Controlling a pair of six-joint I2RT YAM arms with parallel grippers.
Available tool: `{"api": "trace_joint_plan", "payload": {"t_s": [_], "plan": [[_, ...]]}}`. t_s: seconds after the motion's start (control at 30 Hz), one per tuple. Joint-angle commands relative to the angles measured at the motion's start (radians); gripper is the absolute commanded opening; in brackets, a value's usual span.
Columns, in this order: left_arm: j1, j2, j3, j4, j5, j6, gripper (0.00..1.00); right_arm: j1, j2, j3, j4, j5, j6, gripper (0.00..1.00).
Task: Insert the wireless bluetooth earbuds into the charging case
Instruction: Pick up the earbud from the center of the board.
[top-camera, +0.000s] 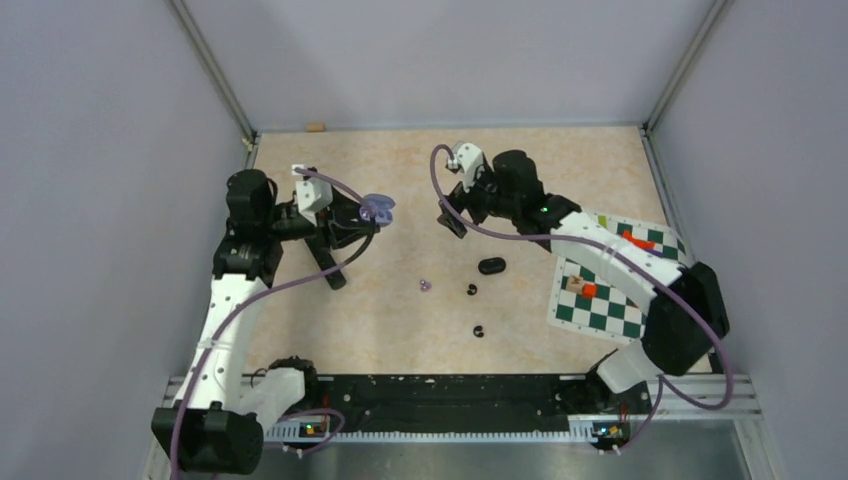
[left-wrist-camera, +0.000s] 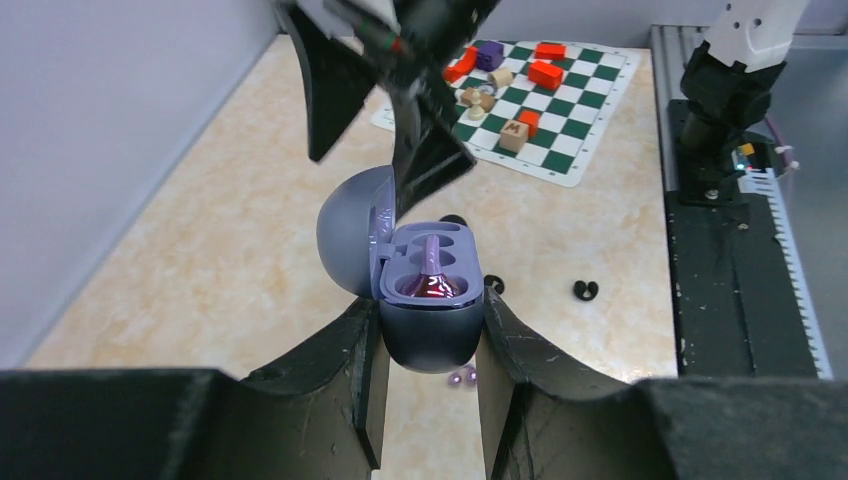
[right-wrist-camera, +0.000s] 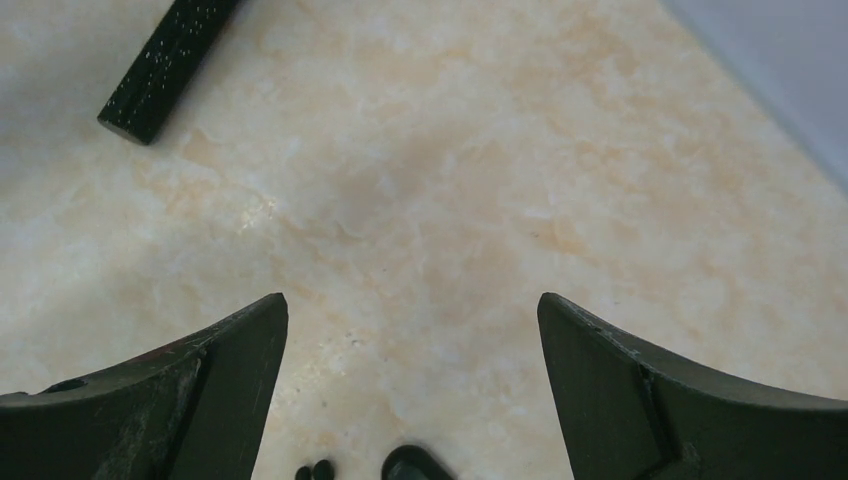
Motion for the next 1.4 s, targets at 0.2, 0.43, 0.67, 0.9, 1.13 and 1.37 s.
{"api": "trace_joint_plan", "payload": {"t_s": [0.2,0.43,0.67,0.9,1.13,1.37], "plan": [[0.062,-0.144,-0.124,-0.037,-0.017,0.058,0.00,-0.005,0.306,0.181,-0.114,-0.108,0.148,0.85],[0.062,-0.160,-0.191,-0.014,0.016,0.077,0.00,-0.013,0.389,0.141,-0.090,-0.232,0.298,0.72],[0.062,-0.159,-0.238,-0.008,0.058,0.121,0.00,-0.014,0.467,0.144,-0.071,-0.363,0.387,0.53],[0.062,-0.163,-0.249,-0.008,0.075,0.130,0.00,-0.014,0.482,0.125,-0.060,-0.351,0.399,0.50],[0.062,-0.140,-0.252,-0.027,0.092,0.158,0.00,-0.025,0.484,0.116,-0.062,-0.323,0.387,0.51],[0.090,-0.152,-0.263,-0.021,0.086,0.160,0.00,-0.035,0.501,0.114,-0.073,-0.312,0.387,0.50]]}}
